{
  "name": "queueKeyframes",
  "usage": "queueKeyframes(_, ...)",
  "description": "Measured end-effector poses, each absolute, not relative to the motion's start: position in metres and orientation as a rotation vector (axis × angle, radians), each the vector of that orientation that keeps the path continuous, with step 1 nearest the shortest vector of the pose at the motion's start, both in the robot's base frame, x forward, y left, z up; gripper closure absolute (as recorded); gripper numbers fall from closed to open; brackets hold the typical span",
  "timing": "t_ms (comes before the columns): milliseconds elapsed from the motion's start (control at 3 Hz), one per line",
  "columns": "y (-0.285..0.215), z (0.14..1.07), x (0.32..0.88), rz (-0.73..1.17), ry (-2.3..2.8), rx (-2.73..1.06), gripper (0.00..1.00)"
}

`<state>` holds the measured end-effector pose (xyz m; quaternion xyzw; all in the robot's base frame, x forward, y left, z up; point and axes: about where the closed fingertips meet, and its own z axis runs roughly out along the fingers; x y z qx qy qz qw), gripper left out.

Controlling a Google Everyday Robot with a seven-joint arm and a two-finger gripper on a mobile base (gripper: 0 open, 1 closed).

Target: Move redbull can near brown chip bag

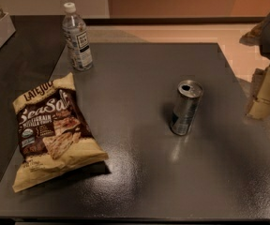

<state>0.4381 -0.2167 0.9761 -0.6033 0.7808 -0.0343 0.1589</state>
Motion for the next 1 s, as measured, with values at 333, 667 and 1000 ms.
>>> queueKeyframes(333,-0.217,0.976,0.438,-0.098,2.232,-1.725,0.00)
queueKeyframes(667,-0.209,0.970,0.444,-0.064,2.227,-1.720,0.00)
queueKeyframes(1000,-0.191,0.955,0.453,0.021,2.203,-1.709,0.00)
